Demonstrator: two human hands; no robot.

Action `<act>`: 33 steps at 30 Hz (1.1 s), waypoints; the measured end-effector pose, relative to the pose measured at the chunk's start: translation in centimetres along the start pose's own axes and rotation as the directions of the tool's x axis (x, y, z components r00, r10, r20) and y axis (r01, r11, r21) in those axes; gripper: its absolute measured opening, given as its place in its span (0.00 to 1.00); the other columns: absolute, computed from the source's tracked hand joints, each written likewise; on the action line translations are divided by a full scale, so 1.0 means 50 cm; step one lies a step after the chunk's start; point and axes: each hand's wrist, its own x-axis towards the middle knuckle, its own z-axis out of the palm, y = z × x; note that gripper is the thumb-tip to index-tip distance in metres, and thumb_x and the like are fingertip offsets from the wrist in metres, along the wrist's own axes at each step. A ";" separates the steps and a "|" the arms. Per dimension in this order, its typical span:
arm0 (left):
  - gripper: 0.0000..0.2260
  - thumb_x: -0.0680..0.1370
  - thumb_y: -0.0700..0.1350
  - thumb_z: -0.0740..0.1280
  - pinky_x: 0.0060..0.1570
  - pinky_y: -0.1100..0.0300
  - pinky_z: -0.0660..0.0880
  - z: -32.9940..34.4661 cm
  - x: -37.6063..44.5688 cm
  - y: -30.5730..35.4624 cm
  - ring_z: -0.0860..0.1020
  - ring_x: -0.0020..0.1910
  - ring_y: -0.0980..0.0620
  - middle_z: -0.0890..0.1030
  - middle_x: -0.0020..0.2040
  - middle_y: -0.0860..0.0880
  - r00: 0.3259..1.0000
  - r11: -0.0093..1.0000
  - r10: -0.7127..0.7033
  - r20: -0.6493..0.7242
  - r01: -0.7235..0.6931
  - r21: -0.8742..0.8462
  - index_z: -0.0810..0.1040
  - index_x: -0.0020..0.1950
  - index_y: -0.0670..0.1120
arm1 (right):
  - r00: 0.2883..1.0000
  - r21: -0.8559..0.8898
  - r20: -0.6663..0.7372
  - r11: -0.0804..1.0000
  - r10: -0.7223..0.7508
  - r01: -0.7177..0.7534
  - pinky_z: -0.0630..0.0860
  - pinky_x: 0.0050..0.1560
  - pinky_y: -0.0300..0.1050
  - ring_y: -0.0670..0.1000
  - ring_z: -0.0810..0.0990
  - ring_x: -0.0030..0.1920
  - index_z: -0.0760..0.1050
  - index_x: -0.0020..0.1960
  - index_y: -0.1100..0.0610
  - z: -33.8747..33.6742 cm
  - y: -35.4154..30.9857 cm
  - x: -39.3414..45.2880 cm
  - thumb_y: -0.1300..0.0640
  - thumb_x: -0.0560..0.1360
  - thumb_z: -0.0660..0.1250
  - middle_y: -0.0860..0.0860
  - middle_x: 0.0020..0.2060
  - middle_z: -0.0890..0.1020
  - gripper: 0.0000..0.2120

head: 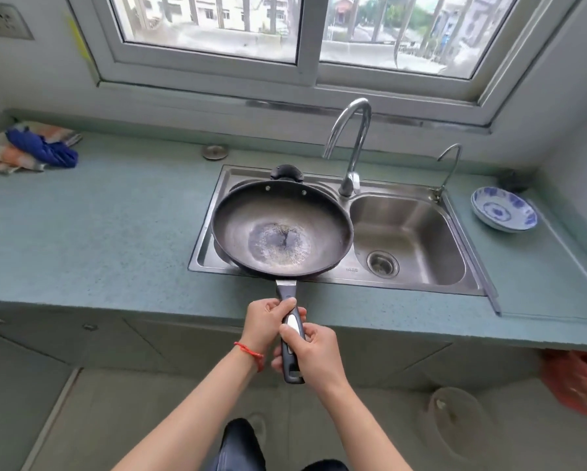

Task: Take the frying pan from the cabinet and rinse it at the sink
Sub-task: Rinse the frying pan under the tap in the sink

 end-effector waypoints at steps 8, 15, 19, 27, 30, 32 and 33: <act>0.11 0.74 0.37 0.65 0.33 0.58 0.79 0.007 0.082 0.002 0.80 0.27 0.52 0.83 0.28 0.47 0.998 0.998 -0.058 0.004 0.058 0.019 0.76 0.31 0.36 | 0.998 0.018 0.002 0.997 0.069 -0.069 0.78 0.32 0.48 0.52 0.80 0.23 0.75 0.35 0.63 -0.005 -0.020 0.074 0.61 0.74 0.65 0.52 0.24 0.80 0.09; 0.12 0.74 0.36 0.65 0.28 0.61 0.78 0.028 0.098 0.003 0.80 0.25 0.53 0.83 0.27 0.48 0.997 0.998 -0.067 -0.036 0.067 0.003 0.76 0.31 0.36 | 0.993 0.016 0.034 0.993 0.113 -0.113 0.78 0.32 0.48 0.53 0.80 0.24 0.74 0.32 0.61 -0.028 -0.030 0.104 0.61 0.74 0.65 0.56 0.26 0.80 0.12; 0.13 0.74 0.36 0.65 0.27 0.61 0.78 0.029 0.113 0.004 0.80 0.24 0.52 0.83 0.27 0.47 0.996 0.997 -0.078 -0.046 0.078 -0.015 0.76 0.29 0.37 | 0.989 0.012 0.067 0.991 0.133 -0.134 0.78 0.31 0.47 0.52 0.80 0.24 0.74 0.32 0.61 -0.032 -0.039 0.122 0.62 0.74 0.64 0.56 0.25 0.79 0.12; 0.12 0.74 0.37 0.65 0.30 0.60 0.79 0.019 0.152 0.004 0.81 0.26 0.51 0.84 0.29 0.47 0.995 0.995 -0.096 -0.032 0.095 -0.031 0.76 0.31 0.37 | 0.980 -0.035 0.110 0.986 0.165 -0.162 0.79 0.35 0.49 0.53 0.81 0.26 0.75 0.34 0.60 -0.034 -0.051 0.161 0.61 0.74 0.64 0.55 0.27 0.81 0.10; 0.11 0.75 0.37 0.65 0.29 0.60 0.79 0.012 0.166 0.007 0.81 0.27 0.51 0.84 0.29 0.47 0.994 0.993 -0.109 -0.019 0.108 -0.039 0.76 0.33 0.34 | 0.977 -0.050 0.132 0.986 0.165 -0.159 0.79 0.33 0.48 0.52 0.81 0.26 0.75 0.35 0.60 -0.029 -0.053 0.174 0.61 0.74 0.64 0.57 0.29 0.81 0.09; 0.10 0.74 0.37 0.65 0.30 0.61 0.79 0.005 0.175 0.009 0.81 0.27 0.52 0.84 0.30 0.47 0.994 0.994 -0.111 -0.013 0.111 -0.024 0.78 0.35 0.34 | 0.976 -0.045 0.139 0.985 0.169 -0.164 0.79 0.32 0.47 0.53 0.81 0.26 0.75 0.35 0.60 -0.027 -0.054 0.184 0.61 0.74 0.64 0.58 0.29 0.81 0.09; 0.10 0.74 0.38 0.65 0.30 0.62 0.78 0.003 0.179 0.010 0.81 0.27 0.52 0.84 0.30 0.47 0.994 0.994 -0.111 -0.007 0.110 -0.015 0.78 0.36 0.32 | 0.974 -0.038 0.144 0.985 0.173 -0.169 0.79 0.31 0.46 0.53 0.81 0.26 0.75 0.35 0.61 -0.026 -0.055 0.188 0.61 0.74 0.65 0.59 0.30 0.81 0.09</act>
